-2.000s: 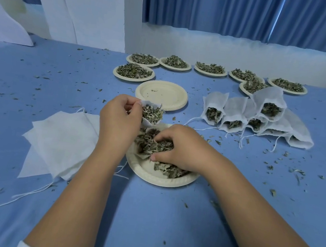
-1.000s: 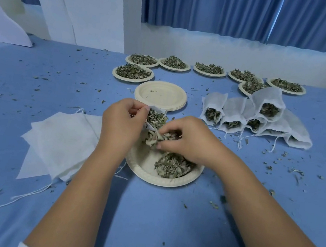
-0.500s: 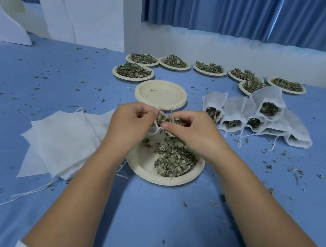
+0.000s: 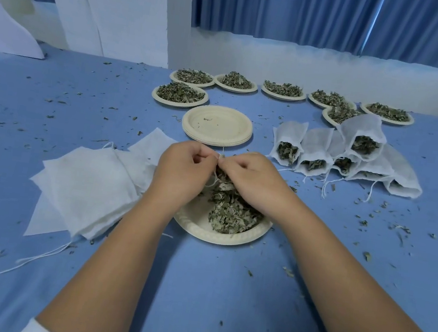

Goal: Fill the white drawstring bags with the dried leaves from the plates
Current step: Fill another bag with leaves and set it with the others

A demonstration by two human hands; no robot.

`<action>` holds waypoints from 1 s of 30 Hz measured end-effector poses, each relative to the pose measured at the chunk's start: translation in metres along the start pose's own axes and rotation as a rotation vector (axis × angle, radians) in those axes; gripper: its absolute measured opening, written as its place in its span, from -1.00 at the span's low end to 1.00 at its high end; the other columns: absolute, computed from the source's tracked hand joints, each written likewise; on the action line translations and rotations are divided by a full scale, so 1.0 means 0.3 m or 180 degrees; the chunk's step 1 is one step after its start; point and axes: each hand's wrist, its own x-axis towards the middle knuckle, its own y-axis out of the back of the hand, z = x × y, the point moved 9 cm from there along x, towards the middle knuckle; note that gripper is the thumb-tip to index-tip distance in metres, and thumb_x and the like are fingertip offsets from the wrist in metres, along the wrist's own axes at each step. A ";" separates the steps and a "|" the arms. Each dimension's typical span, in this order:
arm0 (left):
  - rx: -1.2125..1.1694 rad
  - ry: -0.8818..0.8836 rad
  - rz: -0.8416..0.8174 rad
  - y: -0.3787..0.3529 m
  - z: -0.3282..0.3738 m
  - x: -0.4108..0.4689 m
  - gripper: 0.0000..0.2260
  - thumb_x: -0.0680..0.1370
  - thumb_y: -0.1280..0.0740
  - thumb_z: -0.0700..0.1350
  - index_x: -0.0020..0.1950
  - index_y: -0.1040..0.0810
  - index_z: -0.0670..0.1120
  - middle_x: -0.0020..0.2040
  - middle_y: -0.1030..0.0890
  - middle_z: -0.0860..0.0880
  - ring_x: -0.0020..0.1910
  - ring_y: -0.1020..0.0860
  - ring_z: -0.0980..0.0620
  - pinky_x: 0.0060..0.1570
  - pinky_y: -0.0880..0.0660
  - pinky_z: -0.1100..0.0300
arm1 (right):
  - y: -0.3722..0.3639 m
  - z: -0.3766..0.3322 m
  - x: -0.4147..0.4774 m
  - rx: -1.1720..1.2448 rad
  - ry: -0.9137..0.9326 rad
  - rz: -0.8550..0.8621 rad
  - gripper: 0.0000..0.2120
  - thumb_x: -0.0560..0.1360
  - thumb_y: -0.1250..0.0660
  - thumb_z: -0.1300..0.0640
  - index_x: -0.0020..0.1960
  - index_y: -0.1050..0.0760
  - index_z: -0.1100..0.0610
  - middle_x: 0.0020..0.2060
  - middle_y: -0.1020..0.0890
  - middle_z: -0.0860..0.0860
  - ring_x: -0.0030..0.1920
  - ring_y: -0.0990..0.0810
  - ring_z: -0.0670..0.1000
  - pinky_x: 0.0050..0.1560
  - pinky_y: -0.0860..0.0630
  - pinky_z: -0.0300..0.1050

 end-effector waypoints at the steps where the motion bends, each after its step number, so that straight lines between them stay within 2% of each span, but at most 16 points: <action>1: -0.0056 -0.0007 0.0002 0.001 0.001 0.001 -0.82 0.52 -0.32 -0.18 -0.23 -0.62 0.03 -0.46 -0.60 0.13 -0.46 -0.52 0.26 -0.38 -0.44 0.40 | -0.001 -0.004 -0.003 -0.0043 0.0076 0.0012 -0.52 0.60 -0.25 0.11 -0.46 -0.21 0.08 -0.56 -0.19 -0.08 -0.50 -0.16 -0.08 -0.44 -0.11 -0.16; 4: -0.0192 0.0002 -0.0013 0.003 0.003 -0.001 -0.83 0.54 -0.33 -0.17 -0.21 -0.63 0.02 -0.49 -0.59 0.14 -0.49 -0.49 0.29 -0.45 -0.37 0.48 | 0.003 0.005 -0.004 -0.0152 0.0114 0.0049 -0.62 0.60 -0.26 0.10 -0.34 -0.49 0.26 -0.49 -0.29 0.00 -0.43 -0.26 -0.05 -0.35 -0.18 -0.10; 5: -0.0225 0.0009 -0.0019 0.002 0.004 -0.001 -0.84 0.54 -0.34 -0.15 -0.20 -0.63 0.02 -0.49 -0.59 0.13 -0.49 -0.49 0.30 -0.46 -0.36 0.49 | 0.008 0.010 -0.002 -0.0238 0.0088 0.0096 -0.66 0.60 -0.27 0.10 -0.28 -0.55 0.26 -0.46 -0.33 0.02 -0.39 -0.30 -0.04 -0.32 -0.21 -0.10; 10: -0.0180 -0.0004 -0.0027 -0.006 0.003 -0.007 -0.87 0.54 -0.35 -0.12 -0.18 -0.65 0.02 -0.46 -0.60 0.14 -0.47 -0.49 0.28 -0.38 -0.41 0.36 | 0.000 0.008 0.004 -0.0908 0.0245 0.0218 -0.61 0.59 -0.24 0.20 -0.41 -0.41 0.22 -0.36 -0.43 0.14 -0.11 -0.40 0.05 -0.17 -0.25 -0.07; 12: -0.0145 -0.0047 -0.0080 -0.023 0.009 -0.012 -0.84 0.53 -0.35 -0.16 -0.22 -0.63 0.02 -0.46 -0.59 0.13 -0.46 -0.50 0.26 -0.37 -0.44 0.39 | -0.020 0.007 0.005 -0.1075 0.0278 0.0173 -0.60 0.59 -0.22 0.22 -0.43 -0.31 0.09 -0.24 -0.46 0.15 -0.03 -0.40 0.04 -0.14 -0.26 -0.12; 14: -0.0120 -0.0050 -0.0114 -0.036 0.013 -0.014 -0.81 0.53 -0.34 -0.19 -0.24 -0.61 0.03 -0.47 -0.58 0.13 -0.45 -0.50 0.22 -0.33 -0.44 0.35 | -0.033 0.008 0.006 -0.1031 0.0244 0.0081 -0.64 0.57 -0.23 0.23 -0.38 -0.32 0.03 -0.19 -0.46 0.11 0.01 -0.42 0.03 -0.14 -0.26 -0.14; 17: -0.0128 -0.0043 0.0003 -0.025 0.008 -0.005 -0.80 0.53 -0.34 -0.19 -0.26 -0.60 0.04 -0.44 -0.57 0.11 -0.43 -0.50 0.18 -0.27 -0.42 0.26 | -0.022 0.013 0.002 -0.0355 0.0029 -0.0118 -0.77 0.53 -0.26 0.18 -0.27 -0.55 0.07 -0.36 -0.54 0.05 -0.19 -0.46 -0.05 -0.21 -0.32 -0.12; 18: -0.0158 -0.0026 0.0034 -0.019 0.004 -0.004 -0.80 0.53 -0.35 -0.18 -0.27 -0.60 0.03 -0.45 -0.57 0.10 -0.44 -0.49 0.17 -0.28 -0.41 0.25 | -0.014 0.017 -0.002 -0.0009 -0.0098 -0.0190 -0.83 0.51 -0.27 0.16 -0.18 -0.62 0.07 -0.33 -0.61 0.07 -0.24 -0.49 -0.07 -0.20 -0.39 -0.13; 20: -0.0261 0.0027 0.0056 -0.010 -0.005 -0.004 -0.80 0.54 -0.35 -0.16 -0.27 -0.60 0.01 -0.50 -0.54 0.11 -0.47 -0.46 0.17 -0.29 -0.39 0.24 | 0.002 0.035 -0.002 0.0508 -0.0306 -0.0249 -0.79 0.48 -0.27 0.18 -0.01 -0.66 0.03 -0.16 -0.70 0.06 -0.22 -0.56 -0.12 -0.09 -0.49 -0.16; 23: -0.0382 0.0068 0.0130 0.006 -0.010 -0.004 -0.82 0.54 -0.35 -0.15 -0.25 -0.61 0.01 -0.54 -0.52 0.13 -0.52 -0.43 0.21 -0.36 -0.38 0.31 | 0.025 0.064 0.009 0.0935 -0.0422 -0.0058 -0.69 0.49 -0.32 0.27 0.15 -0.61 -0.02 0.00 -0.66 0.01 -0.23 -0.50 -0.21 -0.13 -0.43 -0.24; 26: -0.0528 0.0117 0.0144 0.016 -0.005 -0.004 -0.83 0.54 -0.34 -0.19 -0.23 -0.61 0.00 -0.56 -0.49 0.14 -0.57 -0.39 0.25 -0.48 -0.34 0.42 | 0.042 0.081 0.014 0.1145 -0.0383 0.0174 -0.73 0.47 -0.44 0.29 0.00 -0.62 -0.08 0.02 -0.68 0.03 -0.12 -0.59 -0.15 -0.08 -0.48 -0.23; 30: -0.0791 0.0242 0.0025 0.020 -0.005 -0.003 -0.85 0.55 -0.32 -0.21 -0.19 -0.62 -0.09 -0.58 -0.43 0.12 -0.60 -0.31 0.20 -0.54 -0.28 0.38 | 0.046 0.109 0.009 0.1653 -0.0553 0.0459 -0.77 0.39 -0.53 0.26 -0.03 -0.61 0.03 -0.10 -0.71 0.05 -0.29 -0.65 -0.16 -0.30 -0.53 -0.33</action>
